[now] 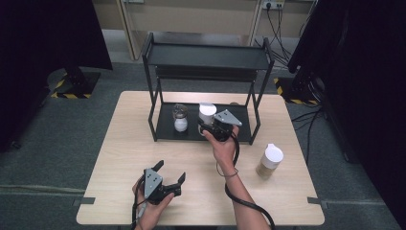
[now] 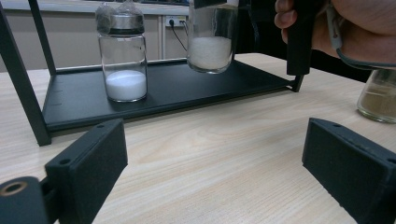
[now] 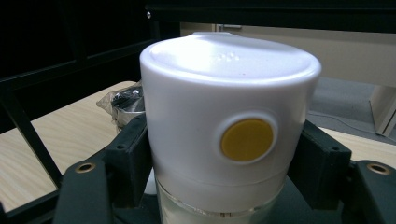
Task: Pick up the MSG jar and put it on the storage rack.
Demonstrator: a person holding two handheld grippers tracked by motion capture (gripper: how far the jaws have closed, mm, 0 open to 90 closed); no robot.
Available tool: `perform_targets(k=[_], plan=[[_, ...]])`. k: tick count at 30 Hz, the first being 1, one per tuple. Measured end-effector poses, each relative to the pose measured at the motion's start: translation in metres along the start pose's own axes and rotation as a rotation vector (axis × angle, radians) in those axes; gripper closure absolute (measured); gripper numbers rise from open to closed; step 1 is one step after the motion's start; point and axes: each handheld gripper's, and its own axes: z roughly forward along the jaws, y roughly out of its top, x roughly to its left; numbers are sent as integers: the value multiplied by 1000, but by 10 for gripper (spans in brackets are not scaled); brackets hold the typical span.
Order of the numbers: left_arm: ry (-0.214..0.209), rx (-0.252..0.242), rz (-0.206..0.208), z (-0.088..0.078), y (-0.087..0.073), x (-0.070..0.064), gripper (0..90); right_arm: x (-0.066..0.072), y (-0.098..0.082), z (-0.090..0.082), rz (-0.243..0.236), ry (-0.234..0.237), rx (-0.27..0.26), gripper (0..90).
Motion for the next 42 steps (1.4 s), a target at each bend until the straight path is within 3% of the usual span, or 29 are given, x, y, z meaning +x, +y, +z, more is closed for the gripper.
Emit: perform_targets(k=[42], plan=[[-2,-3,5,0,0,-1,58,-1,5,29,23,-15,30,308]])
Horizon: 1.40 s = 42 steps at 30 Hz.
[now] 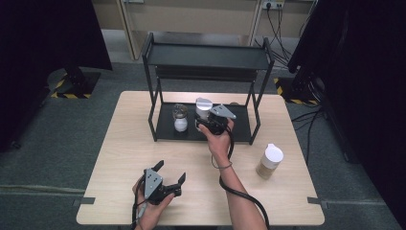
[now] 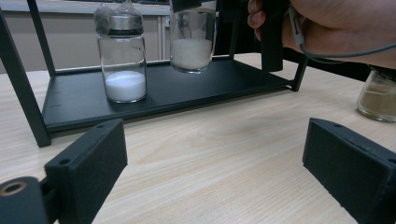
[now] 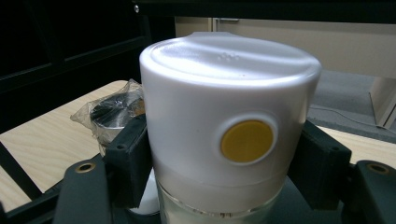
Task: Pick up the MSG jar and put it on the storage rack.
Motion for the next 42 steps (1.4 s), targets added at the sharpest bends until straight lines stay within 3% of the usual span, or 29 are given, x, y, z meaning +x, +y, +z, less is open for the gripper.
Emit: perform_targets(k=[42], plan=[[-2,4,10,0,0,0,59,-5,-10,26,8,-35,41,308]])
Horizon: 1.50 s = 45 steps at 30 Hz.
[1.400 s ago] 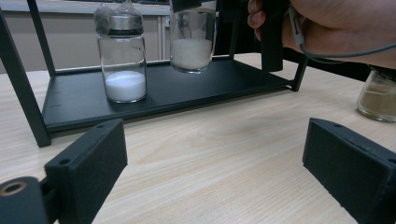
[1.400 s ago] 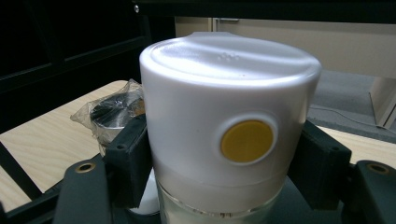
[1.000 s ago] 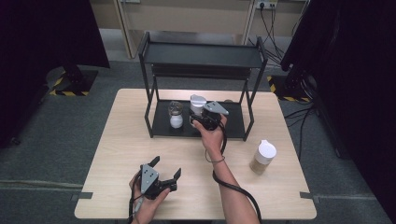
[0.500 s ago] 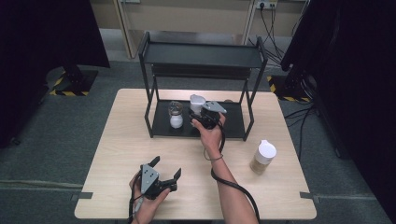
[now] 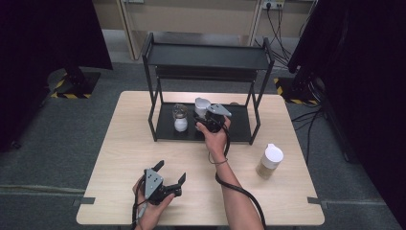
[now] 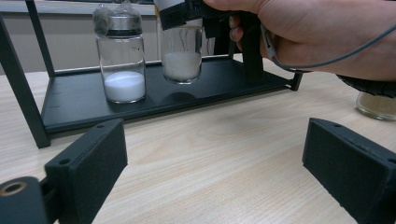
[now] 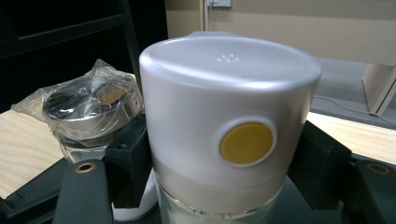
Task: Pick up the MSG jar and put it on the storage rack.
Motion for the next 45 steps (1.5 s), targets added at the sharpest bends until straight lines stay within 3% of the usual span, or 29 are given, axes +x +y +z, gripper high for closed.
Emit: perform_targets(k=[22,45], plan=[[-1,0,1,0,0,0,60,-2,-6,8,-5,-19,17,308],[1,2,12,0,0,-1,60,-1,-8,6,2,0,16,292]])
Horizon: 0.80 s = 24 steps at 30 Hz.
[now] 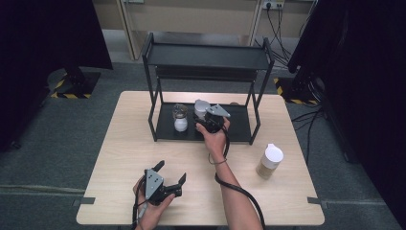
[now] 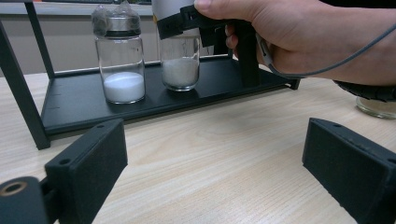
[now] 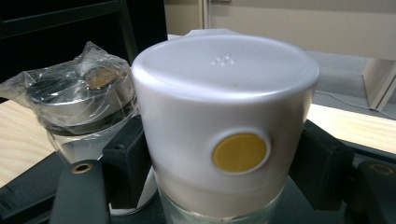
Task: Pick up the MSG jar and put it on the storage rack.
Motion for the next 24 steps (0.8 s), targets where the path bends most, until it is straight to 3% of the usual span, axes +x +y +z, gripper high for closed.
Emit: perform_targets(k=[13,24], plan=[[1,0,1,0,0,0,60,2,4,-3,1,0,-14,236],[2,2,2,0,0,0,59,3,6,-9,-7,7,-11,127]])
